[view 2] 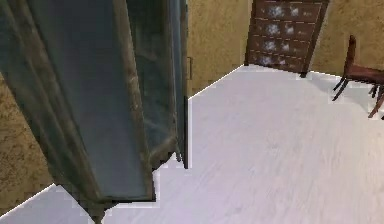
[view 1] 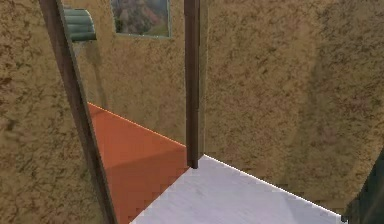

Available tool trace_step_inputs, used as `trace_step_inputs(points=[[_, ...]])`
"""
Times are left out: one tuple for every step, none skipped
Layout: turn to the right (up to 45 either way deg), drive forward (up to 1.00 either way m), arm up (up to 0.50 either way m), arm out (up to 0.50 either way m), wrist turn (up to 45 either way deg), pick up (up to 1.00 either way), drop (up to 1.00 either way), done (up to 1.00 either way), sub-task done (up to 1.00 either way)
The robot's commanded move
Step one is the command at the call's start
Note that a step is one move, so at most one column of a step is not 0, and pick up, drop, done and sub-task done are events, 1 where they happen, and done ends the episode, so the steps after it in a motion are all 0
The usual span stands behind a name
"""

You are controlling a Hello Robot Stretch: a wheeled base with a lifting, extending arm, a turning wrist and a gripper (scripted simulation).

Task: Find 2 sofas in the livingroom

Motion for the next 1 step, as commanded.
trace_step_inputs(points=[[0.0,1.00,0.00,0.00,0.0,0.00,0.00,0.00,0.00]])
